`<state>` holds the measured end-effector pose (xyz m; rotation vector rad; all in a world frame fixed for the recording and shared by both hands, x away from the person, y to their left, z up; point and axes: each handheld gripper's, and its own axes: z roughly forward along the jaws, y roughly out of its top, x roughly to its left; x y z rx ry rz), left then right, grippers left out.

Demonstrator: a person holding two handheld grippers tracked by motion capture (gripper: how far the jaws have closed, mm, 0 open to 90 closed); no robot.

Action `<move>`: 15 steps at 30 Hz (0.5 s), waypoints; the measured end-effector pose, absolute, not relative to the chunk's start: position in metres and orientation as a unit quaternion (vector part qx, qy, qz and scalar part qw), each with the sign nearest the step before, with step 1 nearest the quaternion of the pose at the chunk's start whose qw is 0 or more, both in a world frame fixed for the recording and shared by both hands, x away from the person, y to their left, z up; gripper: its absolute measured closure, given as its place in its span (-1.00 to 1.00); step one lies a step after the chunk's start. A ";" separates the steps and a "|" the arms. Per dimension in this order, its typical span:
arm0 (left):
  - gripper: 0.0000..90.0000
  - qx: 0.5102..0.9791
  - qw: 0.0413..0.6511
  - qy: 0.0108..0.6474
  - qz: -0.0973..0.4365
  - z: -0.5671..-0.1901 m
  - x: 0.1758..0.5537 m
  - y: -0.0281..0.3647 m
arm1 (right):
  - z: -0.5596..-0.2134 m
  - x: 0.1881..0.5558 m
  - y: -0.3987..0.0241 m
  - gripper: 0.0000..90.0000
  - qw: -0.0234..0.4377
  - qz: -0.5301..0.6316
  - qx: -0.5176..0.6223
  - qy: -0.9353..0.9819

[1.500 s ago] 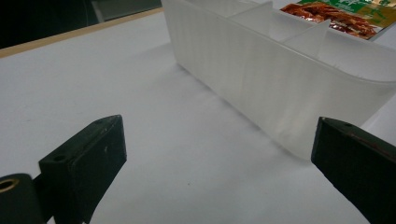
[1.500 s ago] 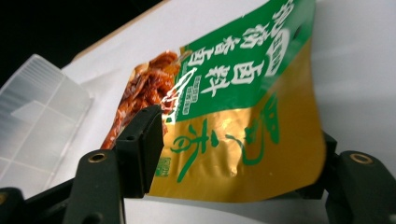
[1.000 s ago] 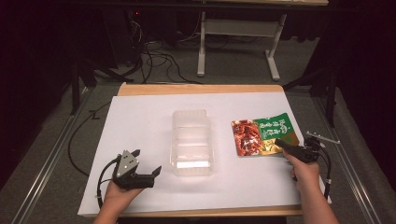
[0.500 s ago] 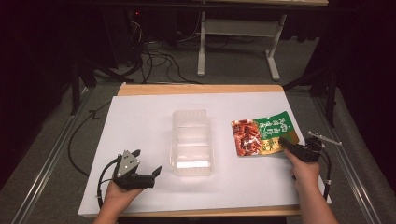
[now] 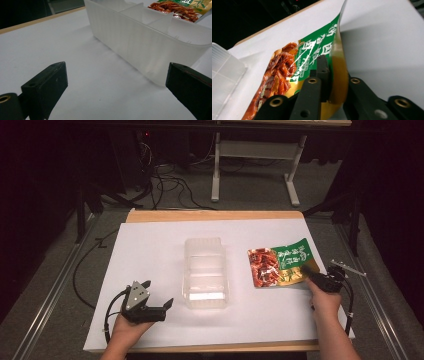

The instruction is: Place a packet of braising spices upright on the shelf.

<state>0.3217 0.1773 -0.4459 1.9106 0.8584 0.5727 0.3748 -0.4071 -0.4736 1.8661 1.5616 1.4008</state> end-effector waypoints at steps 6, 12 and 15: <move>-0.90 0.779 0.465 0.351 0.233 -0.446 0.322 0.177 | -0.459 0.368 -0.399 1.00 0.198 0.510 0.630 0.551; -0.90 0.779 0.465 0.350 0.234 -0.446 0.322 0.178 | -0.447 0.364 -0.391 1.00 0.227 0.526 0.596 0.562; -0.90 0.778 0.466 0.350 0.235 -0.446 0.322 0.178 | -0.439 0.362 -0.385 1.00 0.240 0.535 0.580 0.565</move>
